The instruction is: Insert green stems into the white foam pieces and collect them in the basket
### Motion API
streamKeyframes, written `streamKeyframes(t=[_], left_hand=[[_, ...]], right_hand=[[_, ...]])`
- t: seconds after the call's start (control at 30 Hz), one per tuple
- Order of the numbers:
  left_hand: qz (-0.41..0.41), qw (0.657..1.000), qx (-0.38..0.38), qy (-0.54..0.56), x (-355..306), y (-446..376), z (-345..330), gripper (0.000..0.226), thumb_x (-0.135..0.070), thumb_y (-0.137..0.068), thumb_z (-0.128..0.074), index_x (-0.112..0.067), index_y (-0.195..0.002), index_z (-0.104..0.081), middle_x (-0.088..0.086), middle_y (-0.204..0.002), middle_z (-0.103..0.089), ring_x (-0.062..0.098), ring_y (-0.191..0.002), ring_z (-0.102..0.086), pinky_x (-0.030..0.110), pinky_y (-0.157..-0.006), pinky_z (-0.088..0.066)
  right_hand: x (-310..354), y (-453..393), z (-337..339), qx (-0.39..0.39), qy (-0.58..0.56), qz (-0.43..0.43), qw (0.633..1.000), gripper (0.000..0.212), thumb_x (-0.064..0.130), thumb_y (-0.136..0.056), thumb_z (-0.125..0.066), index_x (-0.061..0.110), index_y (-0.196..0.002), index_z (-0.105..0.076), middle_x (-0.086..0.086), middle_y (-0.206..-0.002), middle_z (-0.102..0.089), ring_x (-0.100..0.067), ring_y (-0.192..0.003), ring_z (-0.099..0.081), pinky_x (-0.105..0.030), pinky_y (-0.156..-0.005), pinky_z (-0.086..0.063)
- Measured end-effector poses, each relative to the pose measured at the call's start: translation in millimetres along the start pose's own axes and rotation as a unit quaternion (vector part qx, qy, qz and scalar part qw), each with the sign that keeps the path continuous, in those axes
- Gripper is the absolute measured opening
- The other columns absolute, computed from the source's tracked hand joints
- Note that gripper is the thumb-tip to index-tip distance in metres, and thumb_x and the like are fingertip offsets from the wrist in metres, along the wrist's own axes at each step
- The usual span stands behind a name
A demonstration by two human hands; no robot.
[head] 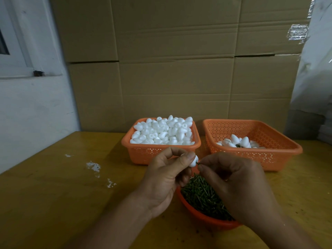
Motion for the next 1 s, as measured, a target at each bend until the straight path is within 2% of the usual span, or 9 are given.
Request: streamKeyframes(t=[0.13,0.3,0.37,0.57,0.67,0.8,0.9,1.0], left_hand=[[-0.010,1.000,-0.001,-0.009,0,0,-1,0.030,-0.028,-0.069,-0.079,-0.012,-0.090,-0.065,0.005,-0.074,-0.064,0.011,-0.059,-0.051,0.022,-0.053,-0.038],[-0.032,0.999,-0.010,-0.024,0,-1,0,0.020,-0.025,-0.075,-0.083,-0.014,-0.087,-0.072,0.007,-0.076,-0.062,0.012,-0.062,-0.051,0.022,-0.054,-0.039],[-0.035,0.999,-0.004,-0.014,0,-2,1,0.016,-0.025,-0.077,-0.079,-0.015,-0.088,-0.075,0.006,-0.075,-0.062,0.010,-0.062,-0.052,0.020,-0.054,-0.041],[-0.027,0.998,0.034,0.034,0,-2,2,0.019,-0.021,-0.080,-0.076,-0.012,-0.097,-0.078,0.007,-0.082,-0.062,0.008,-0.068,-0.055,0.019,-0.061,-0.044],[-0.031,0.998,0.041,0.019,1,-3,2,0.022,-0.026,-0.079,-0.076,-0.013,-0.097,-0.079,0.003,-0.078,-0.062,0.007,-0.068,-0.055,0.018,-0.061,-0.045],[-0.048,0.998,0.036,-0.013,1,-3,2,0.023,-0.031,-0.079,-0.075,-0.016,-0.096,-0.079,0.001,-0.075,-0.062,0.008,-0.067,-0.054,0.019,-0.061,-0.044],[-0.068,0.996,0.024,-0.043,1,-4,3,0.021,-0.031,-0.083,-0.072,-0.015,-0.095,-0.079,0.000,-0.072,-0.061,0.009,-0.066,-0.053,0.021,-0.060,-0.043],[-0.090,0.993,0.022,-0.073,0,-3,3,0.028,-0.040,-0.082,-0.072,-0.016,-0.095,-0.078,0.001,-0.073,-0.063,0.010,-0.068,-0.054,0.022,-0.062,-0.045]], right_hand=[[1,0,-1,0.003,0.006,0.002,1.000,0.015,0.030,-0.079,-0.071,0.045,-0.081,-0.069,0.021,-0.076,-0.071,-0.002,-0.060,-0.067,-0.027,-0.054,-0.051],[-4,2,-4,-0.003,-0.004,-0.022,1.000,0.004,0.033,-0.079,-0.071,0.037,-0.080,-0.072,0.023,-0.071,-0.070,-0.001,-0.060,-0.067,-0.028,-0.055,-0.051],[-5,2,-5,-0.006,-0.014,-0.033,0.999,0.003,0.034,-0.079,-0.071,0.036,-0.081,-0.073,0.022,-0.070,-0.071,-0.001,-0.060,-0.067,-0.027,-0.054,-0.051],[-13,2,-8,-0.018,-0.051,-0.075,0.996,0.003,0.029,-0.081,-0.075,0.032,-0.080,-0.075,0.019,-0.069,-0.073,0.000,-0.062,-0.069,-0.024,-0.058,-0.055],[-15,2,-11,-0.009,-0.078,-0.084,0.993,0.010,0.022,-0.083,-0.076,0.031,-0.079,-0.075,0.017,-0.067,-0.073,-0.002,-0.060,-0.068,-0.018,-0.053,-0.052],[-15,2,-12,-0.004,-0.097,-0.075,0.992,0.013,0.022,-0.084,-0.076,0.032,-0.075,-0.074,0.013,-0.066,-0.071,-0.003,-0.056,-0.064,-0.012,-0.050,-0.046],[-14,1,-12,-0.013,-0.107,-0.069,0.992,0.017,0.021,-0.084,-0.076,0.032,-0.072,-0.074,0.013,-0.065,-0.071,-0.002,-0.055,-0.063,-0.010,-0.050,-0.044],[-11,1,-13,-0.006,-0.125,-0.060,0.990,0.019,0.017,-0.085,-0.075,0.030,-0.071,-0.075,0.016,-0.064,-0.071,0.001,-0.056,-0.064,-0.006,-0.051,-0.042]])
Point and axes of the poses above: each hand's wrist, its own y-axis away from the middle knuckle, its own z-axis out of the back of the hand, x = y × z, the point moved 4 cm from there along -y, towards the middle knuckle
